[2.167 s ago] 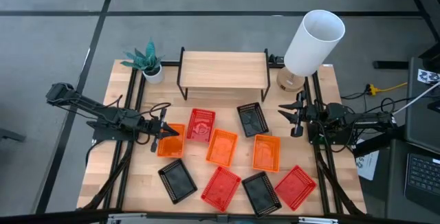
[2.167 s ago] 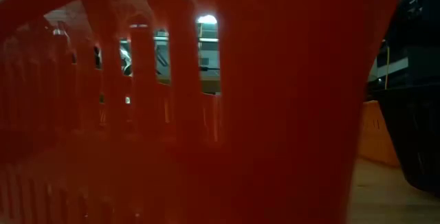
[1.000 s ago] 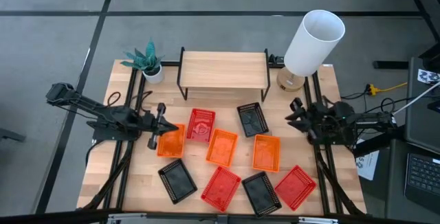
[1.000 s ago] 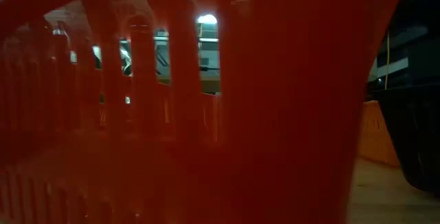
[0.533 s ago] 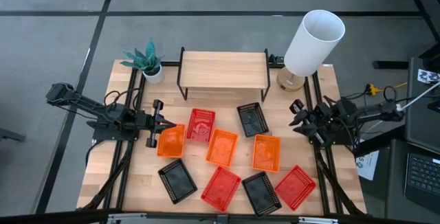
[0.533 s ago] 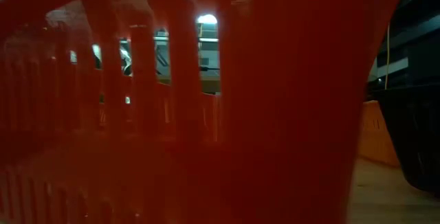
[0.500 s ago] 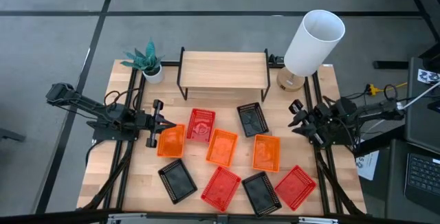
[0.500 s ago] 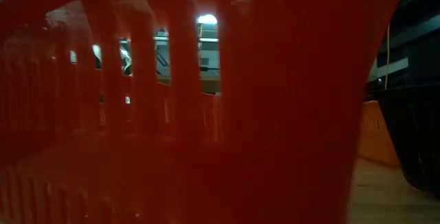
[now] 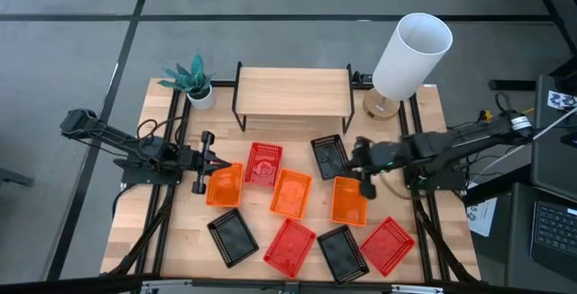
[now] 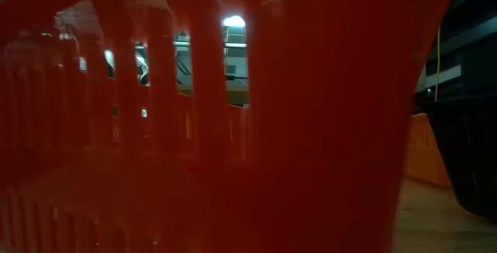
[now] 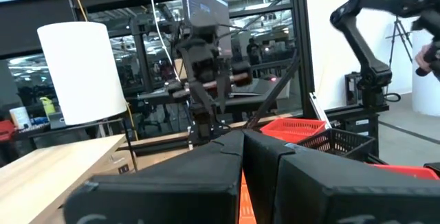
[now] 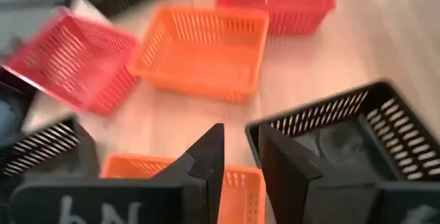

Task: Stack baskets on shelf by color
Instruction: Put the top black bin on the shelf

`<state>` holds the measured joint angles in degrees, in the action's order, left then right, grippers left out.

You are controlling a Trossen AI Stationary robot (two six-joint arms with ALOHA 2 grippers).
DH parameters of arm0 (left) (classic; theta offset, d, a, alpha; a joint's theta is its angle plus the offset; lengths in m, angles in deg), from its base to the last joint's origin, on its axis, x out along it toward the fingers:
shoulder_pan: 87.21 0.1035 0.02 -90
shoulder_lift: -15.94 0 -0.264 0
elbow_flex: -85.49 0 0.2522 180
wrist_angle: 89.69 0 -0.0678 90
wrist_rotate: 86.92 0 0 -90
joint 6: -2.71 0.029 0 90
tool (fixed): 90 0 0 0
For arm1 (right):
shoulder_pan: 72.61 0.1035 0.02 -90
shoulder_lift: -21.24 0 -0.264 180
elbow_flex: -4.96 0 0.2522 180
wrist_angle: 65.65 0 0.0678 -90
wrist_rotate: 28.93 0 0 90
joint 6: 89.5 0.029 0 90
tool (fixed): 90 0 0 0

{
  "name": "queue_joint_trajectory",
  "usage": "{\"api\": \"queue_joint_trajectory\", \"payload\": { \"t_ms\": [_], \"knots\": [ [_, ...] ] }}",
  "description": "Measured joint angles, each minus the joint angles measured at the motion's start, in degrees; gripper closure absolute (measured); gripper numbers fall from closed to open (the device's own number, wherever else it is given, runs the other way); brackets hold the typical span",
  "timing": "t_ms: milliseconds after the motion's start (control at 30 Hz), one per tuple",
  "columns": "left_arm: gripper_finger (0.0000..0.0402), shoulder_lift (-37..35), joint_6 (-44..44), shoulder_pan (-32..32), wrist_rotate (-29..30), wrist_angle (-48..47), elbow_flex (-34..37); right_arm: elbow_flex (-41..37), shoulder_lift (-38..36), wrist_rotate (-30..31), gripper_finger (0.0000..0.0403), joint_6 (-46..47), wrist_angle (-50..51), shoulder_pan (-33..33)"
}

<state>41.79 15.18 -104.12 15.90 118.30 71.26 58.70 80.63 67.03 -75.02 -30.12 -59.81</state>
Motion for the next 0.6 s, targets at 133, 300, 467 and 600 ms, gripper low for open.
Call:
{"api": "queue_joint_trajectory", "payload": {
  "t_ms": [133, 300, 467, 600],
  "knots": [
    [0.0401, 0.02, 0.00, 0.00, 0.00, -0.98, 0.00, 2.76, 9.10, -0.07, 0.0311, -0.08, -0.05, 0.00],
    [0.0401, 0.01, -0.01, 0.00, 0.00, -2.16, 0.00, 7.35, 19.27, -2.32, 0.0311, -1.89, 0.06, 0.00],
    [0.0401, 0.00, -0.02, 0.00, 0.00, -2.40, 0.00, 13.09, 27.54, -2.60, 0.0311, -4.47, 4.67, 0.00],
    [0.0401, 0.00, -0.04, 0.00, 0.00, -2.47, 0.02, 16.83, 32.14, -0.81, 0.0311, -4.51, 10.69, 0.00]
  ]
}}
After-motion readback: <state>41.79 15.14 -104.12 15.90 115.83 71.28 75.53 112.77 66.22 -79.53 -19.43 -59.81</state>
